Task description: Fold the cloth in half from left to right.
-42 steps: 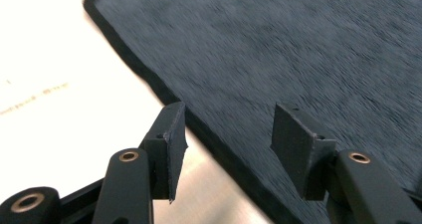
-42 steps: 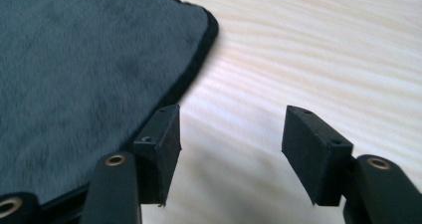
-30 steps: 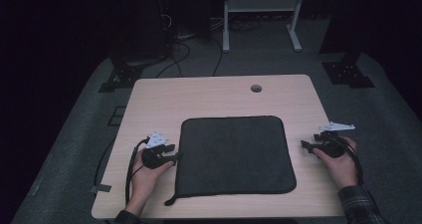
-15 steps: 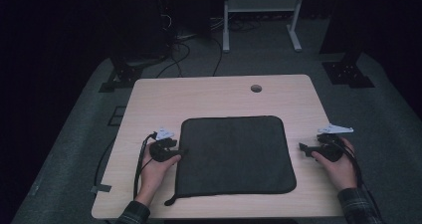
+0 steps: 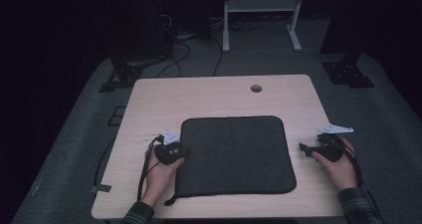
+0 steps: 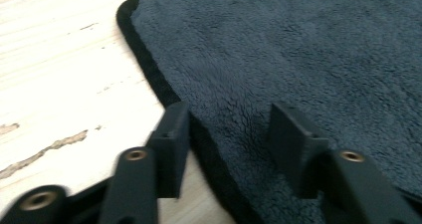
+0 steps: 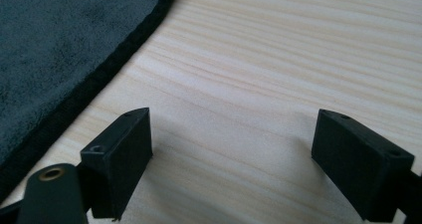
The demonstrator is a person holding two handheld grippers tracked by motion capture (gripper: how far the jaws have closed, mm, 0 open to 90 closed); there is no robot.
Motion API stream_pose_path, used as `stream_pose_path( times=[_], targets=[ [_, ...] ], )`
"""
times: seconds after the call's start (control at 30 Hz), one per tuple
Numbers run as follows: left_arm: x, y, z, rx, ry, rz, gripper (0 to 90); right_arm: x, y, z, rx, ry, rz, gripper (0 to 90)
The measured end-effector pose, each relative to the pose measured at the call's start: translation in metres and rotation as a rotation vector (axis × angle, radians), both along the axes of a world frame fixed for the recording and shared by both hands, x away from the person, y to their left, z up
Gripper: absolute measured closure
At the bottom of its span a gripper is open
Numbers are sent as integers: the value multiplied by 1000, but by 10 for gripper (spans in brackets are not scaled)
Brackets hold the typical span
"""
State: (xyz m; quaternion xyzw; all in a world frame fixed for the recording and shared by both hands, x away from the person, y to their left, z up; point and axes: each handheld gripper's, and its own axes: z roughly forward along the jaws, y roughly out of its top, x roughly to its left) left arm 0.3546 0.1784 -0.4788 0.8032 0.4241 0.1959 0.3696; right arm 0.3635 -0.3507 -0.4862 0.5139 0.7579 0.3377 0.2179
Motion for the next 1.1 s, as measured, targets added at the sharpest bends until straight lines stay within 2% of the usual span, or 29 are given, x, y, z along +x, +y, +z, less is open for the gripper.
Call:
stream_pose_path(
  times=[0.07,0.2,0.27,0.37,0.5,0.67,0.87,1.1],
  targets=[
    [0,0,0,-11,-3,-5,617,0,0,0,0,0,0,150],
    [0,1,0,-41,16,-23,788,0,0,0,0,-2,4,150],
    [1,1,0,-49,23,-23,826,0,0,0,-1,-1,5,150],
    [2,3,0,-55,33,-35,837,1,0,0,-1,-2,6,150],
    [4,9,1,-93,64,-26,841,1,0,0,-1,-2,8,150],
    [6,21,6,-80,70,-13,842,1,-1,0,-1,-2,11,150],
    [7,44,11,-99,65,44,844,1,-1,0,-1,-2,12,150],
    [9,64,14,-75,69,91,844,1,-1,0,-1,-2,13,150]
  ],
)
